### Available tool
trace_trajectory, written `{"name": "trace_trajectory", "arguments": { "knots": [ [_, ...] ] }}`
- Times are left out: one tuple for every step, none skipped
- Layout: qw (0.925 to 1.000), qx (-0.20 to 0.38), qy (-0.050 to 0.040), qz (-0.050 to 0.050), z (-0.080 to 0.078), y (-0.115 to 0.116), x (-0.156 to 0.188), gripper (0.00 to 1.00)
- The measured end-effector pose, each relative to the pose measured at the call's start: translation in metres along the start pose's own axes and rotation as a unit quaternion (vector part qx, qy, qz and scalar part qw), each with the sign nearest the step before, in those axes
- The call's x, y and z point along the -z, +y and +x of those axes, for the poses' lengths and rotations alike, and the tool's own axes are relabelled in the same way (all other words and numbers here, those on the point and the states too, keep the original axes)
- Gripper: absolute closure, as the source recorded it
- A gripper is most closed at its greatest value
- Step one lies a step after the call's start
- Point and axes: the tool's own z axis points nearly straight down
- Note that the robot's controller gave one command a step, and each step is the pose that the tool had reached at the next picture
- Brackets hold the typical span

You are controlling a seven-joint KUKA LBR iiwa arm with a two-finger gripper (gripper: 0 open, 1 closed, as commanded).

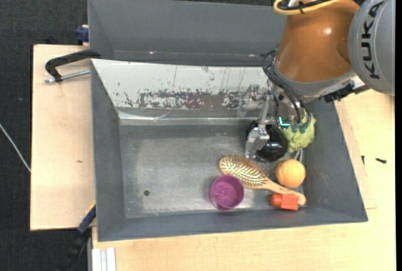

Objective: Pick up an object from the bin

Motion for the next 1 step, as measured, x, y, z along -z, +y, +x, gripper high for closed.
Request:
{"name": "trace_trajectory", "arguments": {
  "knots": [
    [1.0000, 0.000, -0.0039, 0.000, -0.0015, 0.0000, 0.0038, 0.00]
  ]
}}
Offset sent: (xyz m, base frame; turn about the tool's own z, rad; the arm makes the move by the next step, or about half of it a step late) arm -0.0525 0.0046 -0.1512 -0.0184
